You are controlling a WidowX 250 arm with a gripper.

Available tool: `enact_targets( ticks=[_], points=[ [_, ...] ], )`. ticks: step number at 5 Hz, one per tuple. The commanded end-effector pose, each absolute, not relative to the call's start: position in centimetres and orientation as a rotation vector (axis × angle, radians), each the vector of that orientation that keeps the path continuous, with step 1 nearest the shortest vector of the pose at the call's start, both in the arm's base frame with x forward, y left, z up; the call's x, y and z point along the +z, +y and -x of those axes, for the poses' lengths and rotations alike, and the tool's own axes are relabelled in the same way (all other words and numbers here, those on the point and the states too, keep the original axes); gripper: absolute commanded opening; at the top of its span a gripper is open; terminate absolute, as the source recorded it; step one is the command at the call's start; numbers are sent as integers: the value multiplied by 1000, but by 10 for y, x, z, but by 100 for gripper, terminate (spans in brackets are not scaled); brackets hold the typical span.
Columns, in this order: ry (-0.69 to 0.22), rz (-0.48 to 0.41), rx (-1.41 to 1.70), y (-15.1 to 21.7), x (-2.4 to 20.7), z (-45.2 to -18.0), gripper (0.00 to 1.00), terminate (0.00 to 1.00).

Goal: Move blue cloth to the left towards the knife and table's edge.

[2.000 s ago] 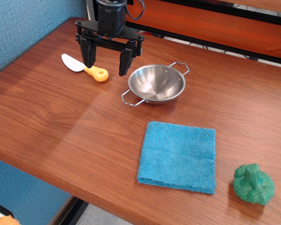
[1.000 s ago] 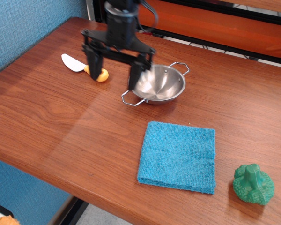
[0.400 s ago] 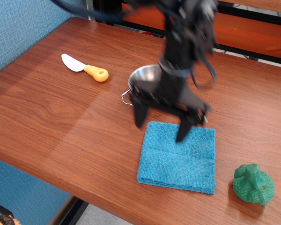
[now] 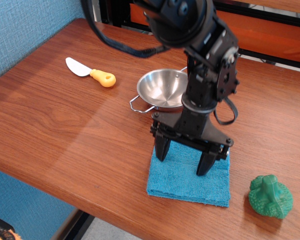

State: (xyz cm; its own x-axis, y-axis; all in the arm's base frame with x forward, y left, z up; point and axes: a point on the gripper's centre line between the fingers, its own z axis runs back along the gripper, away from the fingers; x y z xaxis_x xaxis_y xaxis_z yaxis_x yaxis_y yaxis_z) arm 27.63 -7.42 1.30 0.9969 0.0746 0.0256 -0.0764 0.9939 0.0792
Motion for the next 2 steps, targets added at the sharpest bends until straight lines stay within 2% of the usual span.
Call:
enact_targets(
  ticks=[1, 2],
  points=[
    [-26, -33, 87, -43, 9, -271, 100, 0],
    [12, -68, 74, -24, 4, -264, 100, 0]
  ],
)
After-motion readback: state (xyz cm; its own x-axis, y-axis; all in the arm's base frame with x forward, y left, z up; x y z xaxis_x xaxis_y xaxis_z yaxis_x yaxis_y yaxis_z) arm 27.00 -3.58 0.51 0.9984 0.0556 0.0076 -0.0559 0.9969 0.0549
